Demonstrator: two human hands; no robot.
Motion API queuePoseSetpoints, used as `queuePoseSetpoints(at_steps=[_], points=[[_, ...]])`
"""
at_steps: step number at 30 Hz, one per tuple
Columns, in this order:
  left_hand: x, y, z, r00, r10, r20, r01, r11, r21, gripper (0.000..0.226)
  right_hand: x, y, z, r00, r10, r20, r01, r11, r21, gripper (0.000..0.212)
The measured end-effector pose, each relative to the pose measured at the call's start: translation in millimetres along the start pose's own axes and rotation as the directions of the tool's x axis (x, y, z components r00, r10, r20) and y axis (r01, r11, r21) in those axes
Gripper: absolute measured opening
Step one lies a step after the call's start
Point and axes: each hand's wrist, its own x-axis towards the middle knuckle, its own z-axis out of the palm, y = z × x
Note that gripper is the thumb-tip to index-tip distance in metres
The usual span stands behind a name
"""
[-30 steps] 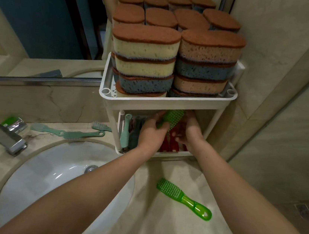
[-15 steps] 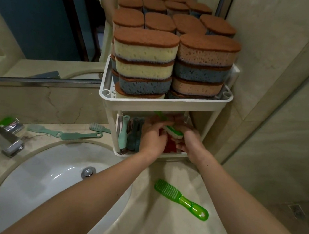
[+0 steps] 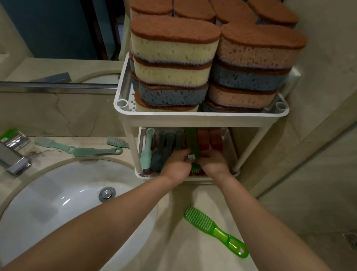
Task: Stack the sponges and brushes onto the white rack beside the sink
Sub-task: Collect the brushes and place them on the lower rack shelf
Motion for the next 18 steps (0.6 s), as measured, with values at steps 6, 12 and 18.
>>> queuePoseSetpoints(at_steps=[6, 12, 18], points=[[3, -11, 2, 1.0, -0.017, 0.019, 0.017, 1.0, 0.012, 0.048, 3, 4, 4, 1.0, -0.017, -0.006, 0.015, 0.978, -0.208, 0.009], [-1, -10, 1, 1.0, 0.0, -0.001, 0.0, 1.0, 0.018, 0.051, -11, 12, 3, 0.979, -0.163, -0.121, 0.144, 0.978, -0.152, 0.01], [-33, -18, 4, 0.987, 0.037, -0.154, -0.048, 0.997, -0.067, 0.038, -61, 37, 3, 0.897, -0.316, -0.309, 0.321, 0.946, -0.038, 0.014]])
